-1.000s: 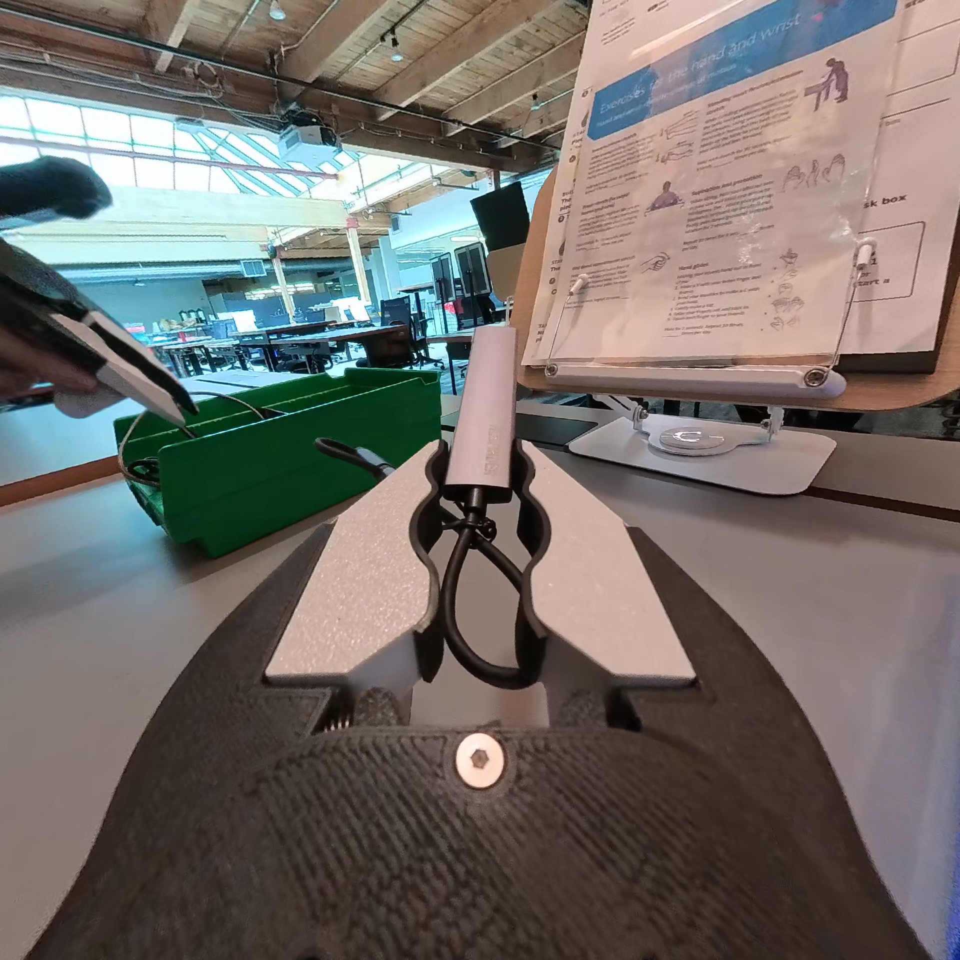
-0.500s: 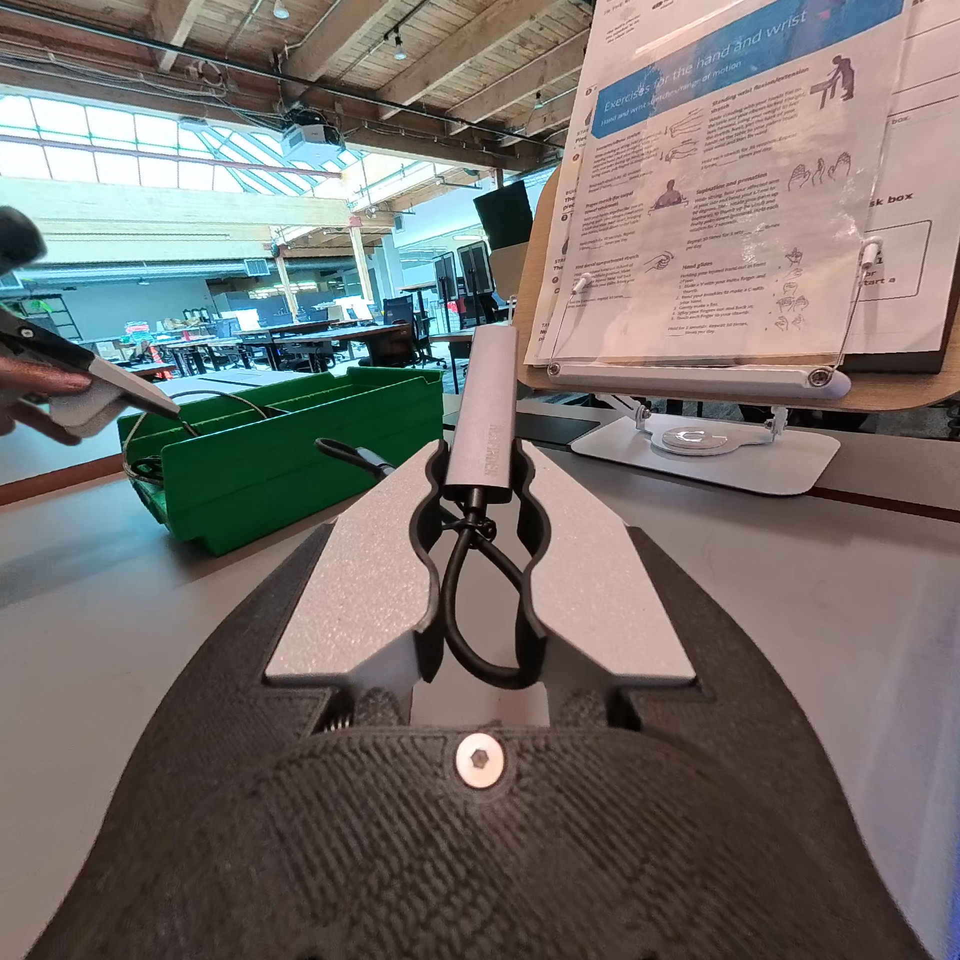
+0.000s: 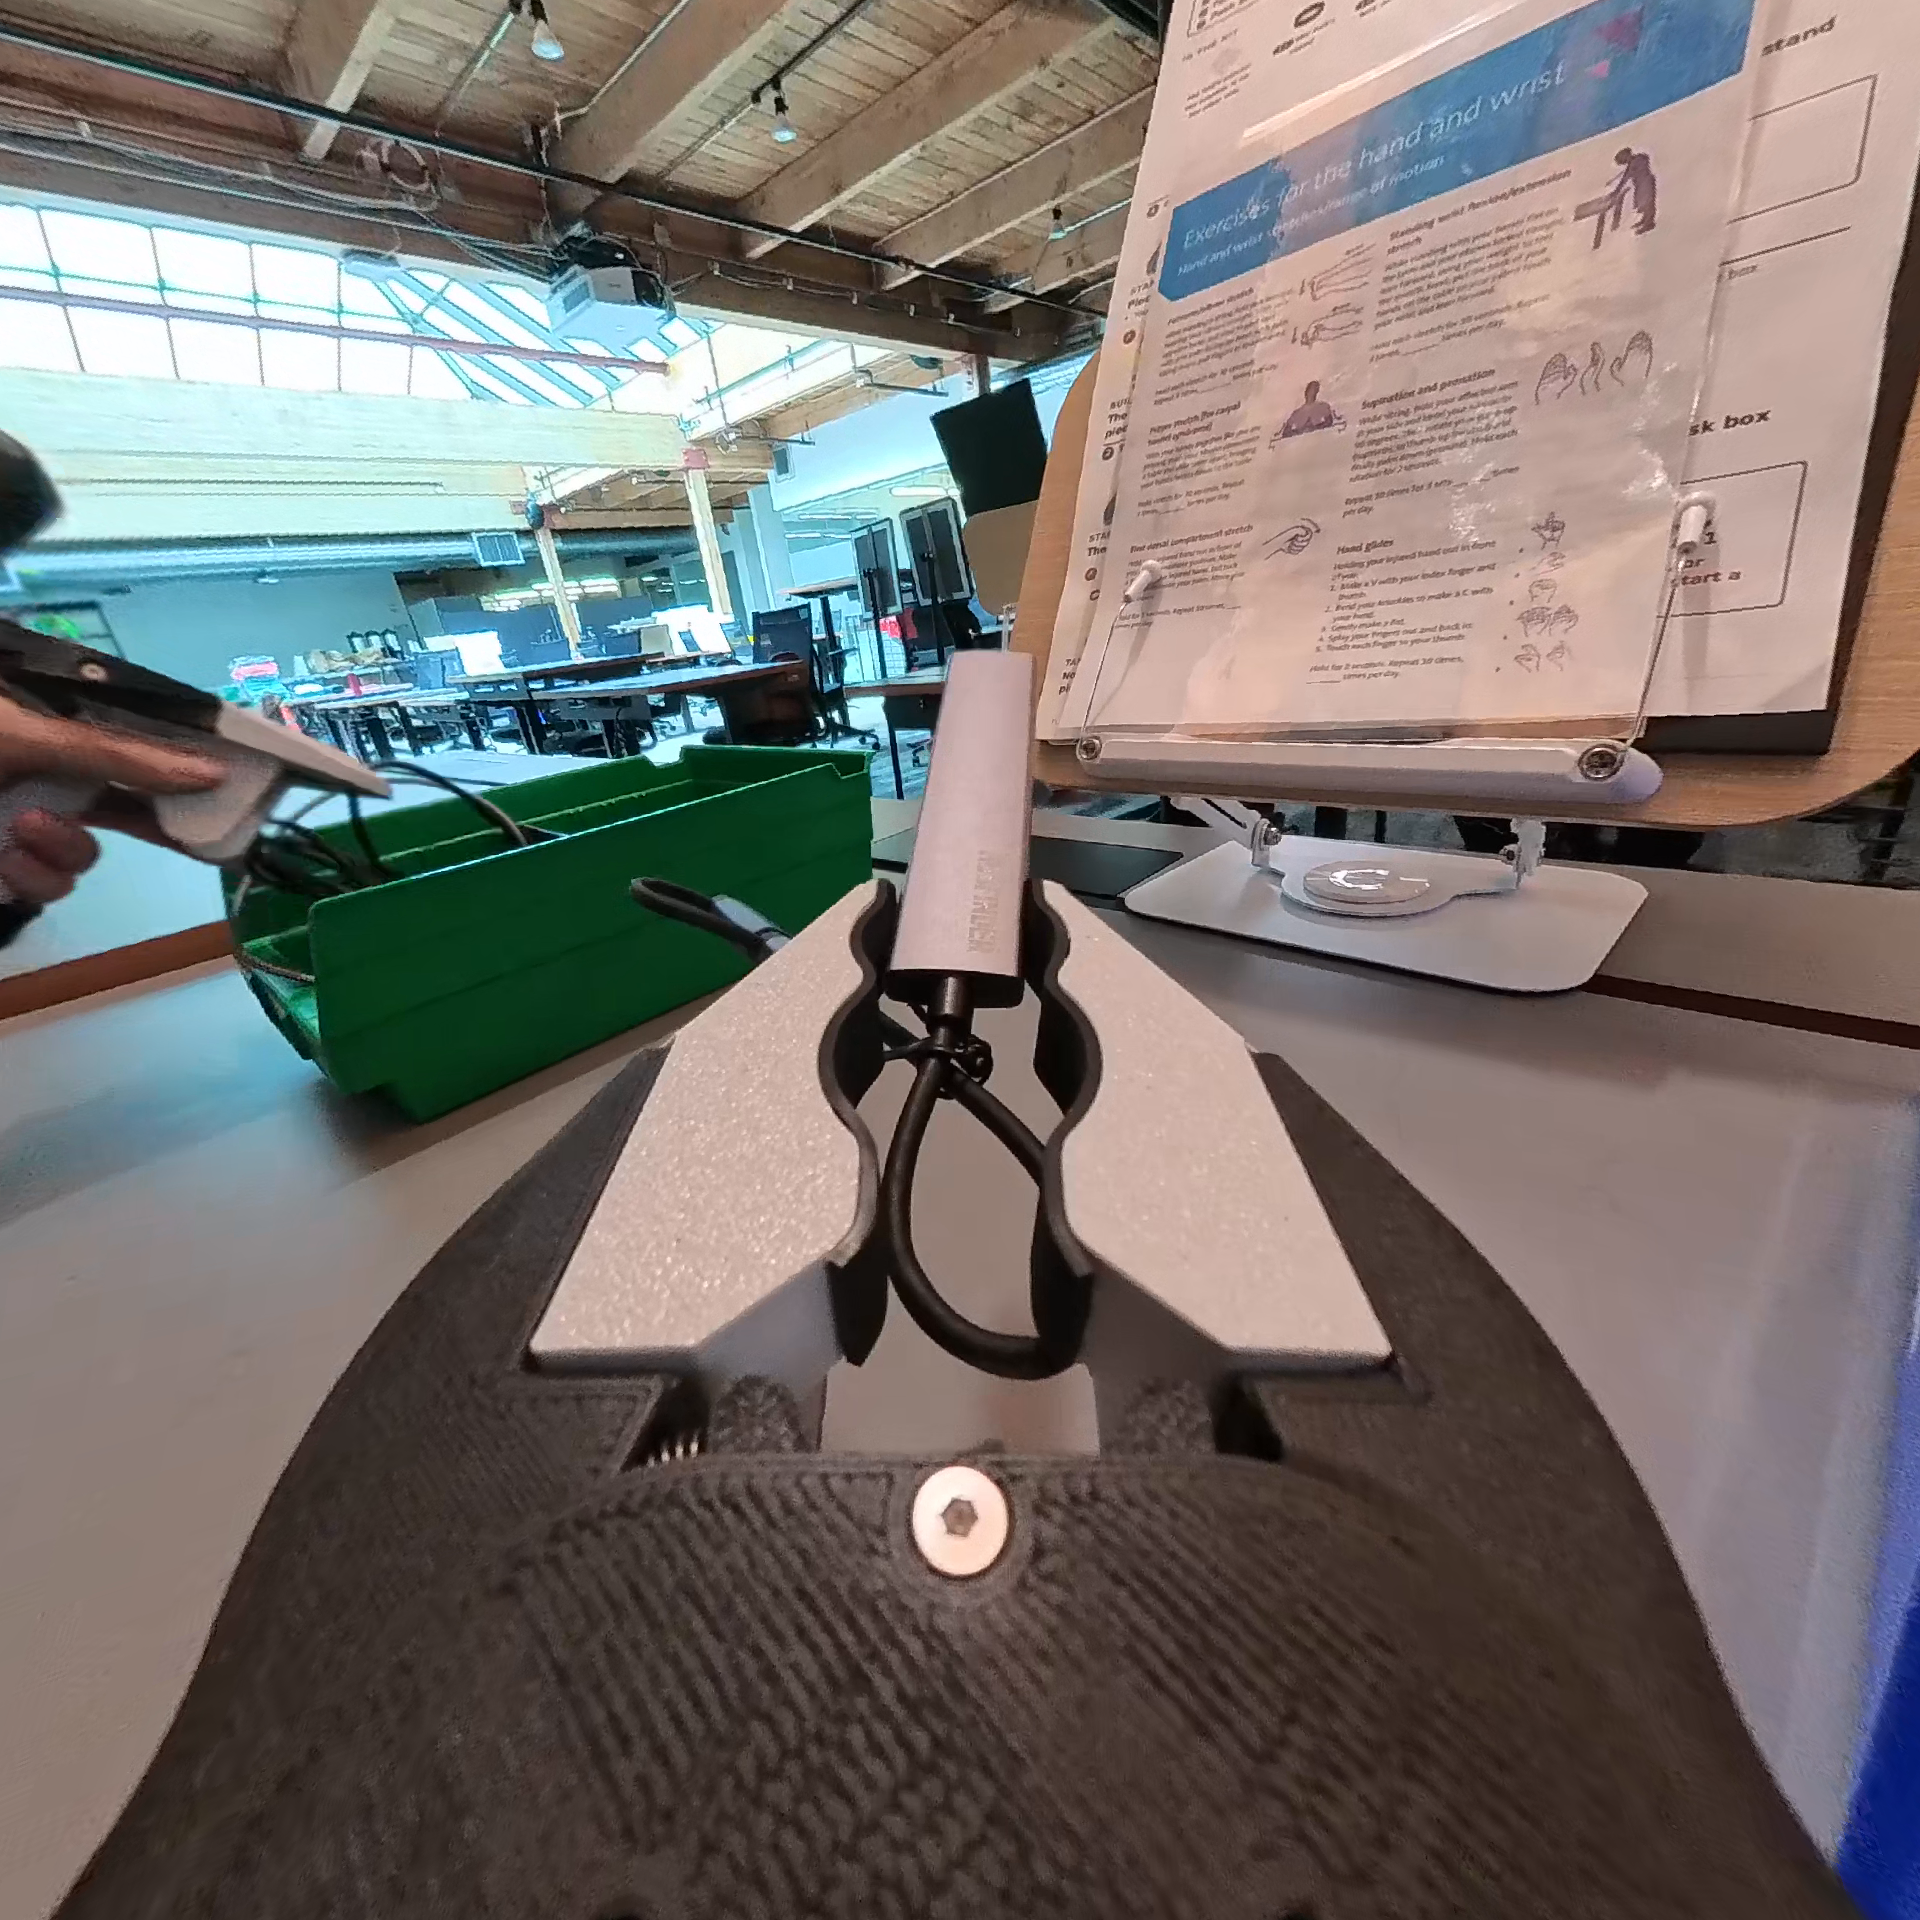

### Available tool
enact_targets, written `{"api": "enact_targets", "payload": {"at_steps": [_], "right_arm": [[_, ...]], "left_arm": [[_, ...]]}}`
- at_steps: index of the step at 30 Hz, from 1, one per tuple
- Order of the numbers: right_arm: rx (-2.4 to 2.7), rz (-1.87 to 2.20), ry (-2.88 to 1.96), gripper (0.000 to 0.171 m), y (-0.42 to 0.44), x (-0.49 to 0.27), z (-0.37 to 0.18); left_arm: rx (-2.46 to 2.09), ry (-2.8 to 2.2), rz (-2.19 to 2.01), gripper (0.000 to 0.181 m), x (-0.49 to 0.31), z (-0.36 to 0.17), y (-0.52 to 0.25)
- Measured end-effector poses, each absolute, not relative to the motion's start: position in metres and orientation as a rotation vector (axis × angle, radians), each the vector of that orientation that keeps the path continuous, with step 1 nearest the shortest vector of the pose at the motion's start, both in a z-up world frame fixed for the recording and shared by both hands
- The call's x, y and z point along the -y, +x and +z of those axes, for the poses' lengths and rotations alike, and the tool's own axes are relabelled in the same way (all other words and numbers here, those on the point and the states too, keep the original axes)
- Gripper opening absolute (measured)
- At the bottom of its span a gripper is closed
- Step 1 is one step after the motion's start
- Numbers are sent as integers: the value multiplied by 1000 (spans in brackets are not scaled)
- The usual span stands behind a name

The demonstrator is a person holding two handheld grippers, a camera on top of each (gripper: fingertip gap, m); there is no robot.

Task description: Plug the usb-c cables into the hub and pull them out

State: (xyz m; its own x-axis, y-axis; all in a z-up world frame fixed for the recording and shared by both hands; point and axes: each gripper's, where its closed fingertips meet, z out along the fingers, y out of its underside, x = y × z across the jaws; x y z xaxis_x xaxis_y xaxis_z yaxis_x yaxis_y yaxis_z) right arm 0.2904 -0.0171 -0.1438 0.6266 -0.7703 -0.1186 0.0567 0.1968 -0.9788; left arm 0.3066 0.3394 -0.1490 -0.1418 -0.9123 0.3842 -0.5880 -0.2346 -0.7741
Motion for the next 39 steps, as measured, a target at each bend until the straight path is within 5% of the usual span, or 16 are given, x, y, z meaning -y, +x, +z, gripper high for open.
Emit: {"api": "enact_targets", "payload": {"at_steps": [12,19,24,29,39], "right_arm": [[-715,-655,-1237,24,293,20,-143],[-726,-645,-1211,24,293,25,-142],[-723,-644,-1206,24,294,27,-140],[-724,-649,-1217,24,295,27,-142],[-718,-646,-1225,24,296,26,-142]], "left_arm": [[-2197,-821,-1214,2,-247,-41,233],[-2950,-724,-1685,1,-160,-91,145],[-3175,-988,-1354,2,-145,-179,152],[-3017,-890,-1057,3,-142,-209,186],[-2975,-166,-872,51,-100,-193,188]]}}
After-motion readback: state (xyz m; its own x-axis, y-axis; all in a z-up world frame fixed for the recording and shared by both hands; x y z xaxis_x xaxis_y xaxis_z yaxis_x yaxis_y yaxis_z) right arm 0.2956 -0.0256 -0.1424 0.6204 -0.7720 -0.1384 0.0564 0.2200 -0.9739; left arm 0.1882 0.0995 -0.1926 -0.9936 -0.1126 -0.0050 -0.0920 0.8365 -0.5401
